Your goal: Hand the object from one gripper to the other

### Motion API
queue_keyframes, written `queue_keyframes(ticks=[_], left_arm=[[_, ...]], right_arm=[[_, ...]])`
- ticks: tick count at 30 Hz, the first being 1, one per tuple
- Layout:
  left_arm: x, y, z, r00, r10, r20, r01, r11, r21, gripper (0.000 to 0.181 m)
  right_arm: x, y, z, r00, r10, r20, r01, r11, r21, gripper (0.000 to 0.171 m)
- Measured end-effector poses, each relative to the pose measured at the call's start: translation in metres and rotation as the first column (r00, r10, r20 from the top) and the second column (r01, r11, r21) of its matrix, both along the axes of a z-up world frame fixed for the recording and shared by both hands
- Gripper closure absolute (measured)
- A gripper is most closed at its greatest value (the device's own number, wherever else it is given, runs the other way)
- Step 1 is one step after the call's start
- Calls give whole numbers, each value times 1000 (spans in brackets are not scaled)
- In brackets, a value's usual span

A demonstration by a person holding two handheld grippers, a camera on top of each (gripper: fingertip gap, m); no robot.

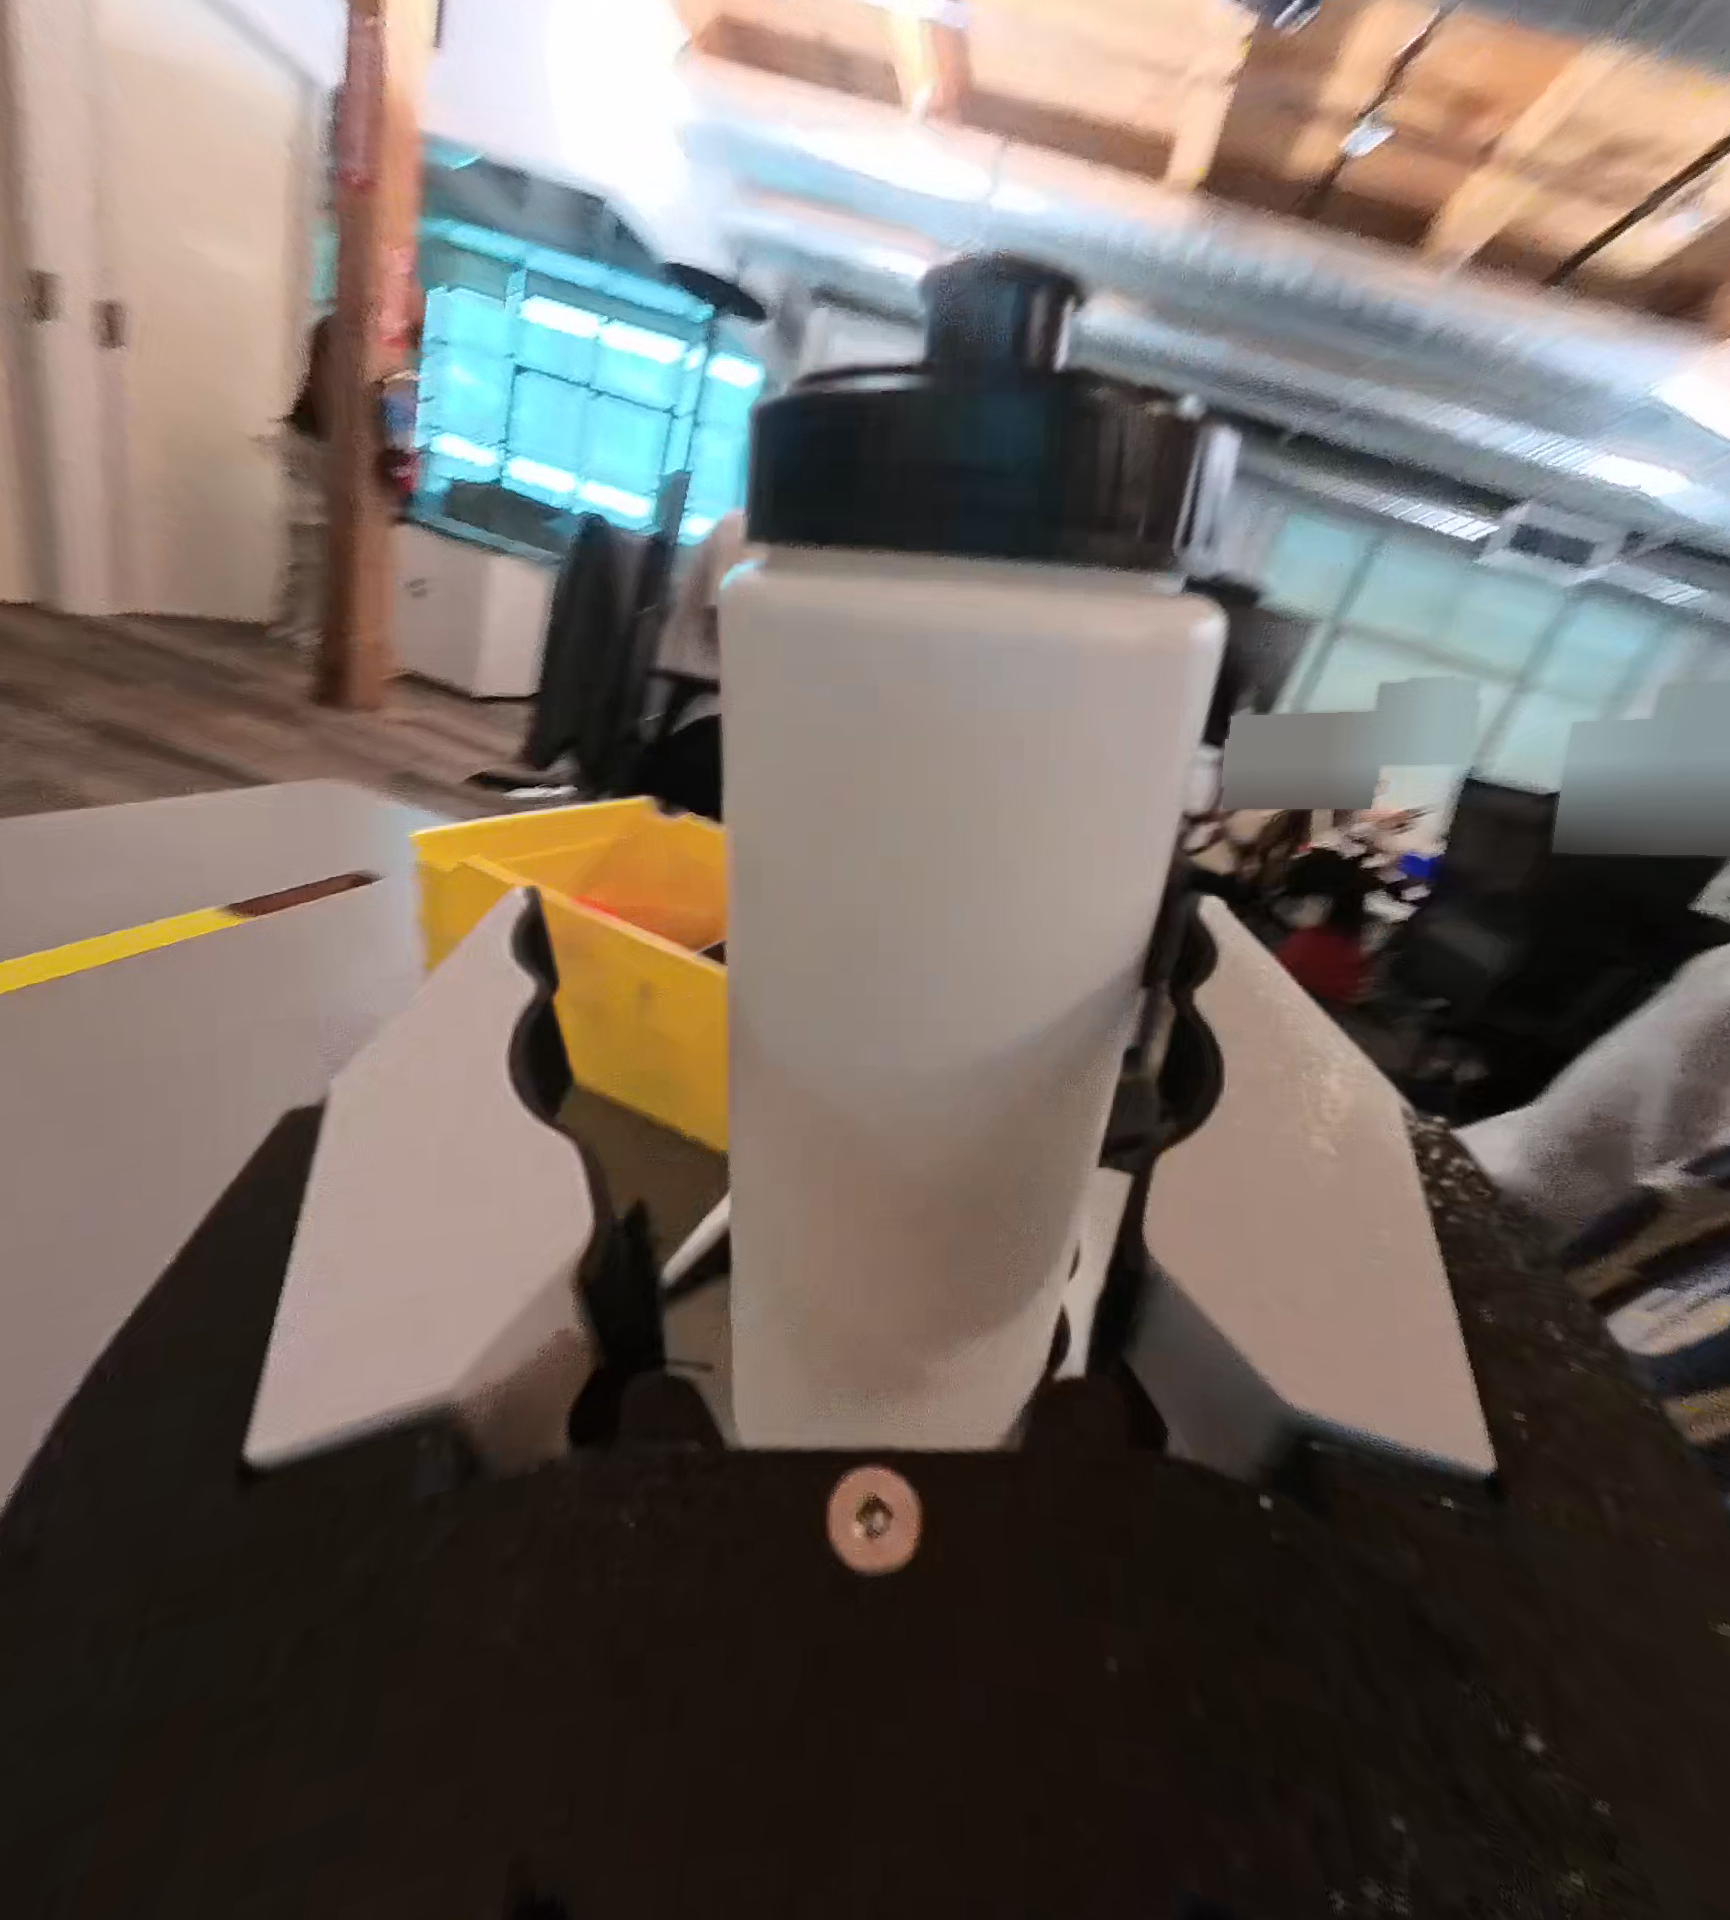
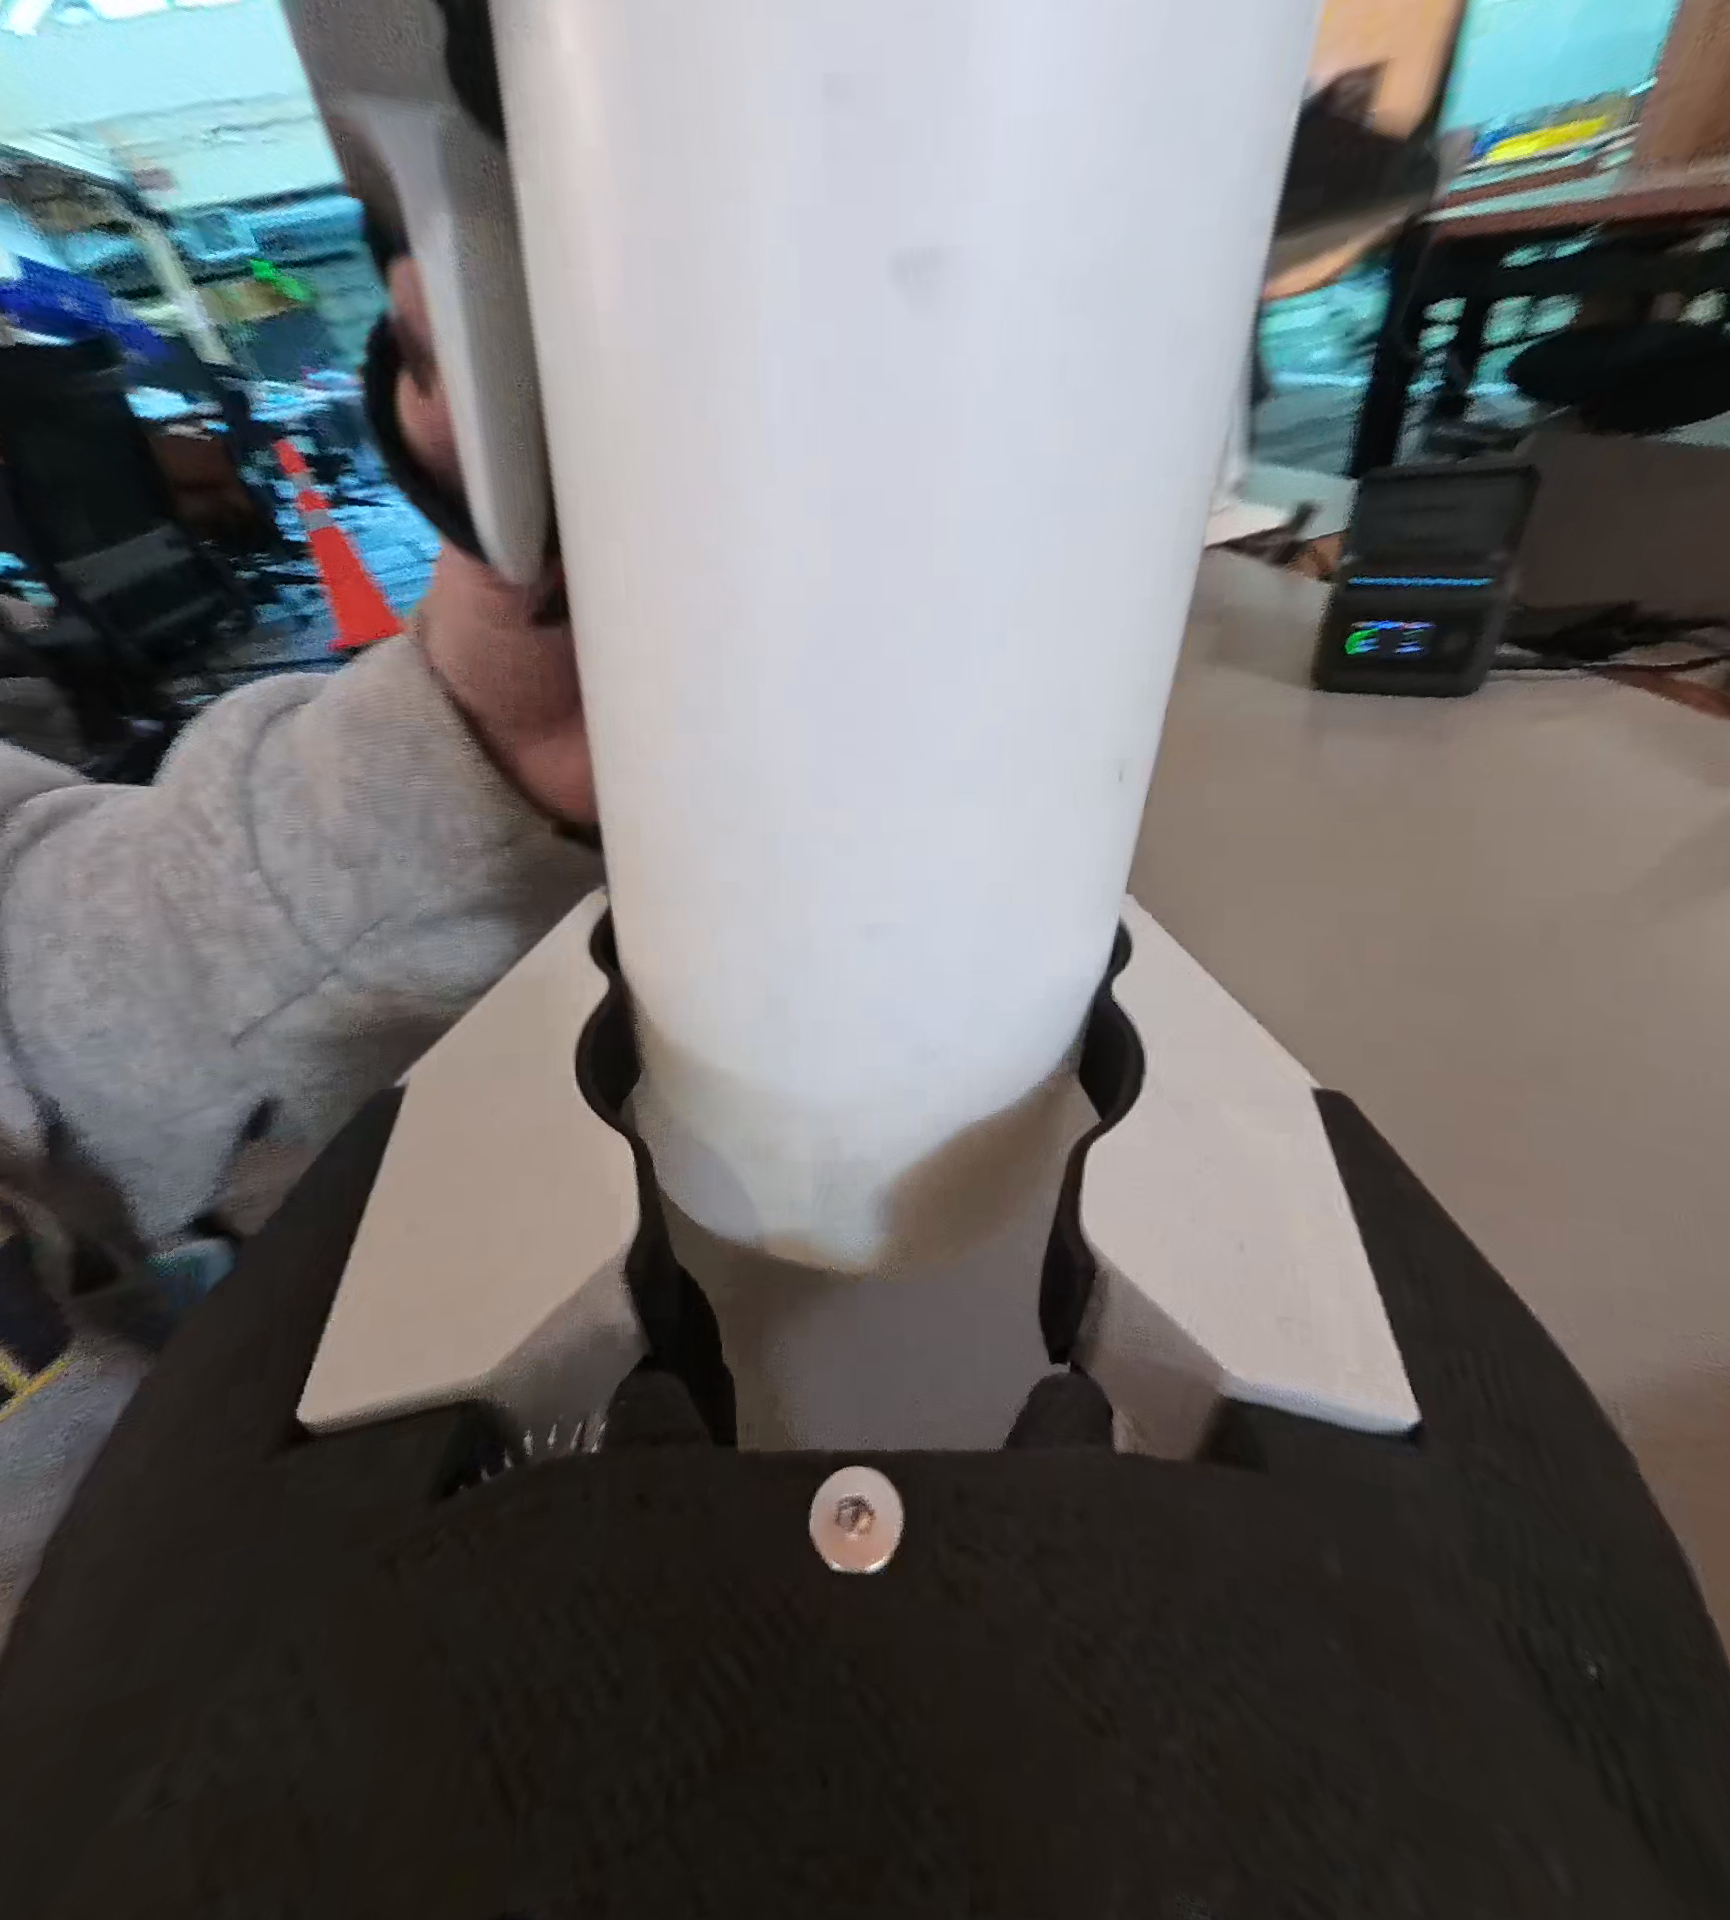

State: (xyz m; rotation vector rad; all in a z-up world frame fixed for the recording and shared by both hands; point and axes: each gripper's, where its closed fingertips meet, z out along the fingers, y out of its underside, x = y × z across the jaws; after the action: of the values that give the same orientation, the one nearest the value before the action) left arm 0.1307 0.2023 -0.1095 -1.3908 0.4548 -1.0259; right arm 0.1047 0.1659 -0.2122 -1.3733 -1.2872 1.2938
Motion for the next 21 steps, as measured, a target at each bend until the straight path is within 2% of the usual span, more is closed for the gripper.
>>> queue_keyframes(ticks=[4, 8, 10, 12, 14, 17, 19, 21], left_arm=[[-8, 8, -12, 977, 188, -99, -192, 981, -37, 51], [-10, 8, -10, 934, 341, -109, -338, 940, 51, 52], [-7, 4, -6, 927, 367, -71, -361, 928, 86, 60], [-7, 0, -2, 924, 382, -29, -377, 919, 113, 66], [-3, -8, 2, 930, 367, 4, -363, 919, 156, 86], [-4, -14, 5, 925, 376, 47, -378, 903, 204, 90], [-3, -17, 5, 932, 356, 72, -363, 905, 223, 91], [-6, -17, 5, 941, 324, 97, -337, 917, 212, 92]], right_arm=[[5, 30, 2, 967, -250, 38, 238, 950, 200, 84], [10, 47, 12, 885, -465, 8, 415, 796, 441, 84], [13, 52, 17, 841, -540, -24, 465, 699, 543, 84], [16, 56, 20, 803, -593, -59, 492, 603, 628, 84], [21, 60, 22, 766, -636, -93, 503, 504, 702, 84], [26, 63, 28, 733, -664, -149, 502, 379, 778, 84], [28, 62, 32, 729, -662, -177, 498, 334, 800, 83], [27, 59, 33, 754, -631, -183, 483, 343, 806, 84]])
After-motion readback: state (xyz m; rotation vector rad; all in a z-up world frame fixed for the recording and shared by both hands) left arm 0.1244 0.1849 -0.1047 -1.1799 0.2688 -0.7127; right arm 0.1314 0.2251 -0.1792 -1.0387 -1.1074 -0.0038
